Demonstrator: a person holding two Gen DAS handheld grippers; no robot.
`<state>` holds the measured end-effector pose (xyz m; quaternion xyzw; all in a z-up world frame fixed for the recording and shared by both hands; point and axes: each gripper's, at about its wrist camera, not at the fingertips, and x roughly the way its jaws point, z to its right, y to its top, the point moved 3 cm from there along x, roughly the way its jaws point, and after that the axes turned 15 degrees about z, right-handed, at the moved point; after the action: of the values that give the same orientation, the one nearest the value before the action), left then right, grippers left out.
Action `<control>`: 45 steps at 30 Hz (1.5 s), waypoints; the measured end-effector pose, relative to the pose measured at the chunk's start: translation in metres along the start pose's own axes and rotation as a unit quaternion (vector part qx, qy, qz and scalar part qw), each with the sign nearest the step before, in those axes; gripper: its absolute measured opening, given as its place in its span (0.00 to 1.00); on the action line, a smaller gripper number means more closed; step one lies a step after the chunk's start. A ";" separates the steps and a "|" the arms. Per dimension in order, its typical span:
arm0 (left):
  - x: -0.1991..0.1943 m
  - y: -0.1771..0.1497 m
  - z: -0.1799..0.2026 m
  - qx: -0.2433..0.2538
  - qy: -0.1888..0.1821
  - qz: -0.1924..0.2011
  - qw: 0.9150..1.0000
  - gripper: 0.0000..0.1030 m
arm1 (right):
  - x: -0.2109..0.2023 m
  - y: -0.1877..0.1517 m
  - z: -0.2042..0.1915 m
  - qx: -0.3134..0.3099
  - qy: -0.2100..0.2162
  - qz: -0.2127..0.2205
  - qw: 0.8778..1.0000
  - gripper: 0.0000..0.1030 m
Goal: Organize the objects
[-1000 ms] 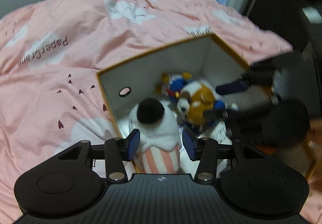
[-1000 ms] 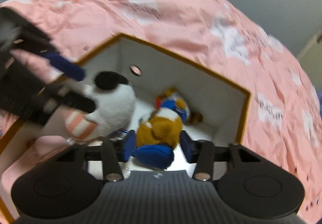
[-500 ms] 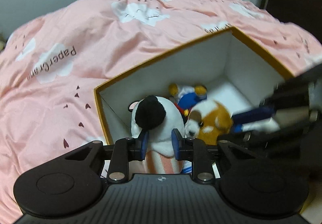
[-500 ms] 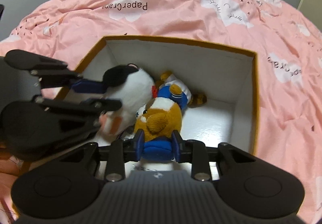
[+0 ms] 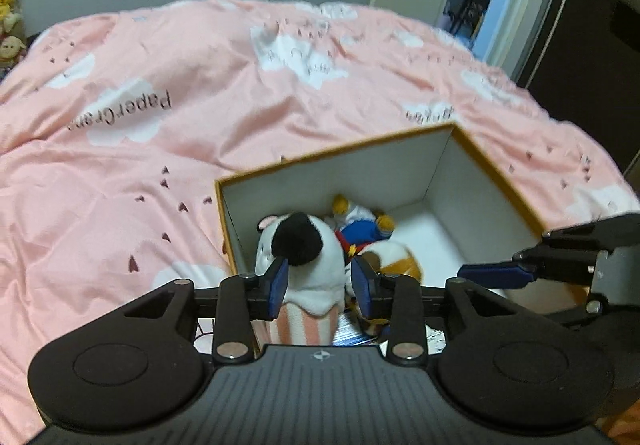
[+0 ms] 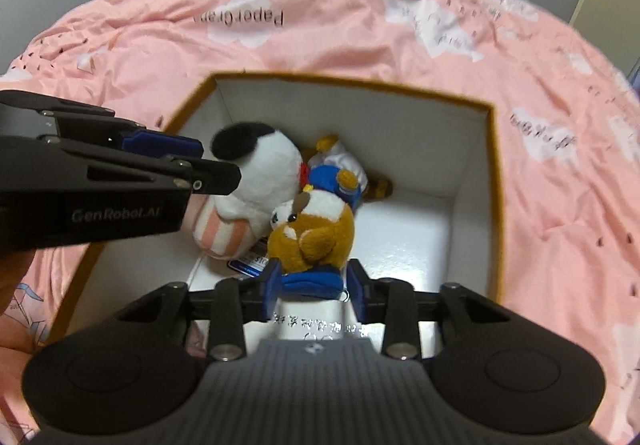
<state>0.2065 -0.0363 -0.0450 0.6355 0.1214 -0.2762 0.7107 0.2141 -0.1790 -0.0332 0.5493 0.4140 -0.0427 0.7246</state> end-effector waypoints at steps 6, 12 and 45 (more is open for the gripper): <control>-0.051 0.011 0.009 -0.037 0.003 0.073 0.997 0.54 | -0.051 0.002 -0.016 0.017 -0.014 0.065 0.998 0.60; -0.102 0.019 0.012 -0.046 0.016 0.147 0.988 0.61 | -0.096 -0.002 -0.030 0.047 -0.037 0.126 0.990 0.76; -0.183 -0.052 0.017 0.033 0.068 0.123 0.989 1.00 | -0.169 -0.057 -0.094 0.067 -0.140 0.161 0.975 0.99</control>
<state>0.0257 -0.0108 0.0103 0.6861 0.0810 -0.1462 0.7081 0.0225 -0.1898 0.0275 0.6445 0.2112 -0.0299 0.7342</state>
